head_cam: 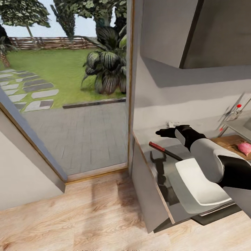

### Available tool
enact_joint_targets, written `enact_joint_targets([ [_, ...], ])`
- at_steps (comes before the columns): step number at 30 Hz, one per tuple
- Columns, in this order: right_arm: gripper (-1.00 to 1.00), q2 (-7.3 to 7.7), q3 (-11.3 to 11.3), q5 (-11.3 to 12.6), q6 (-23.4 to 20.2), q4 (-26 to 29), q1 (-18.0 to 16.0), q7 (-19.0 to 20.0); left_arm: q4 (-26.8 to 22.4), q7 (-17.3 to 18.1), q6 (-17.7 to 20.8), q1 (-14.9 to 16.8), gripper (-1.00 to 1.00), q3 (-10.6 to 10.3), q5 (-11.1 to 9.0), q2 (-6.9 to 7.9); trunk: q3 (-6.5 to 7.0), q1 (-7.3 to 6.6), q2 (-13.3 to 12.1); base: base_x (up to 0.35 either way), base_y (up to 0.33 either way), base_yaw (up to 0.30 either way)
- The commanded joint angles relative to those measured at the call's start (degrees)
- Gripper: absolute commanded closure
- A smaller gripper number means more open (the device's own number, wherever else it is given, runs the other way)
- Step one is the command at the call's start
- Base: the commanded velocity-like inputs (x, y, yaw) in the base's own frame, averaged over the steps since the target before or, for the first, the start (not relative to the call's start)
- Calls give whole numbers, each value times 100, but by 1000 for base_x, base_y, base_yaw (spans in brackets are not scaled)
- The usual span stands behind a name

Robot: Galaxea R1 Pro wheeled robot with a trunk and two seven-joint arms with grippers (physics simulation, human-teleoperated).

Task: In the kitchen, take the Vidalia onion out of the sink, dice it on the chopping board with the paring knife, put the diced onion into the bowl on the countertop, then place both the paring knife and the chopping board into the sink.

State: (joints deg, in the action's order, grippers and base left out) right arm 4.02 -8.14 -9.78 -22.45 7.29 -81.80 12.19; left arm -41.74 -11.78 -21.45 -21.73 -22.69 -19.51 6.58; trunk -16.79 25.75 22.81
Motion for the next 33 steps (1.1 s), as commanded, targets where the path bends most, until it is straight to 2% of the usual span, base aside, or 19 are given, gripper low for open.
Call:
enact_joint_targets([
  [1, -100, 10, -48, -59, -31, 10, -3, 24, -10, -53, -16, 2, -100, -43, -36, 10, -17, 3, 11, 0, 0, 0],
  [33, -100, 89, -47, -59, -31, 1, -3, -41, 21, -53, -17, 2, -100, -44, -36, 6, -303, 3, 11, 0, 0, 0],
])
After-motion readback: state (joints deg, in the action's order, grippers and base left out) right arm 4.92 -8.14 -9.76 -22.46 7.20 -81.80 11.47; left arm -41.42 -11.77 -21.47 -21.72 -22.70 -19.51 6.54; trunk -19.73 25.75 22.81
